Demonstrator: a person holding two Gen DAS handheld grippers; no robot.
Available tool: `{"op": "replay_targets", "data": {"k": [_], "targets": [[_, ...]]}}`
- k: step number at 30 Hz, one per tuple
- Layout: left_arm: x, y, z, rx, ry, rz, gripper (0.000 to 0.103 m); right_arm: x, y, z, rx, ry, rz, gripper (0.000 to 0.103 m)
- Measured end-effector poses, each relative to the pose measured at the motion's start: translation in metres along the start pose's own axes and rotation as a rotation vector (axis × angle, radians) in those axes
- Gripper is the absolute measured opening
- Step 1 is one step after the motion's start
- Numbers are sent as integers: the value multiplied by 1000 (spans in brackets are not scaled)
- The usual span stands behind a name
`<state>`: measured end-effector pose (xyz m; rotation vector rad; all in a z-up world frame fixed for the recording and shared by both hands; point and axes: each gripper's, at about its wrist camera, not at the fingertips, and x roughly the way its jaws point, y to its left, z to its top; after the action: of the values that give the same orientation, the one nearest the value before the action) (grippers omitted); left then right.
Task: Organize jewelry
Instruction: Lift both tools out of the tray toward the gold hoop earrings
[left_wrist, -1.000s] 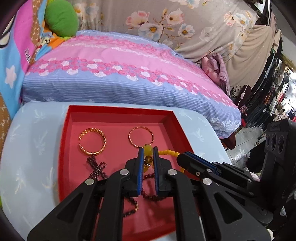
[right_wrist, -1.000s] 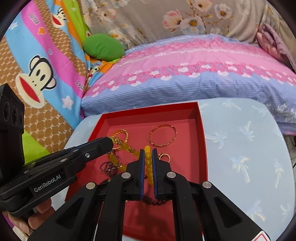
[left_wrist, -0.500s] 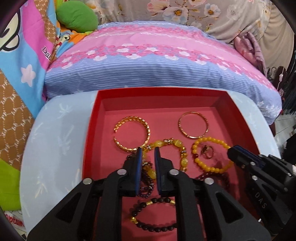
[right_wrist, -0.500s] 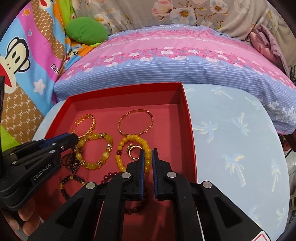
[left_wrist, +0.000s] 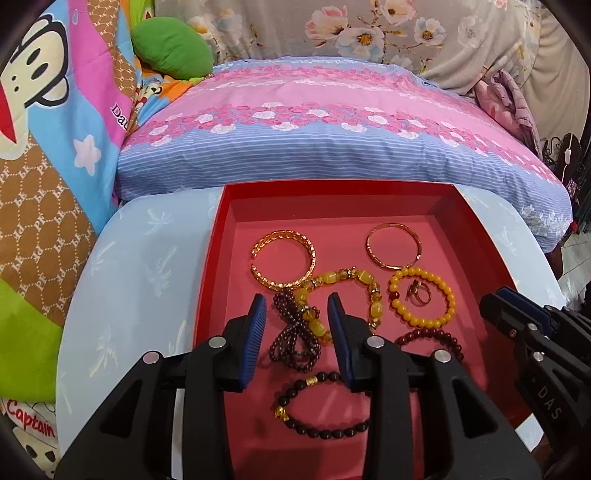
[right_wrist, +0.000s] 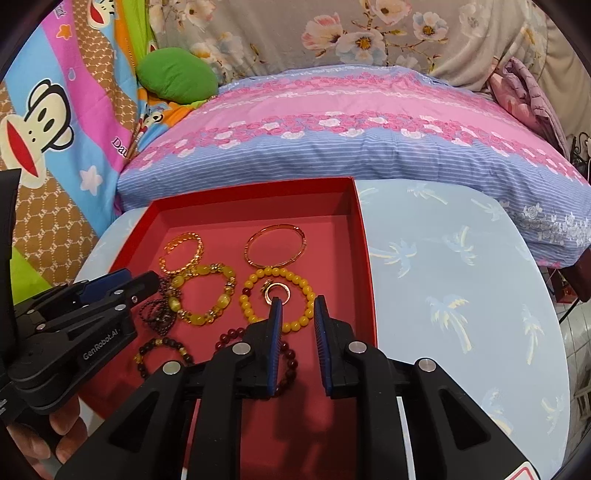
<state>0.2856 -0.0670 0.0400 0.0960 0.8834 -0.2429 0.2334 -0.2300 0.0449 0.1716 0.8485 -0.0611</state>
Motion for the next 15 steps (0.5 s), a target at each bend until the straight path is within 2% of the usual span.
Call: {"op": "replay_targets", "data": {"k": [3,15], "targets": [[-15,0,-8,8,-22,10,36,-16,2,-6,-5,-21,6,25],[-72,16,-53,-31,-44,-14,37,-76,1,-40,15,-60,34,26]]}}
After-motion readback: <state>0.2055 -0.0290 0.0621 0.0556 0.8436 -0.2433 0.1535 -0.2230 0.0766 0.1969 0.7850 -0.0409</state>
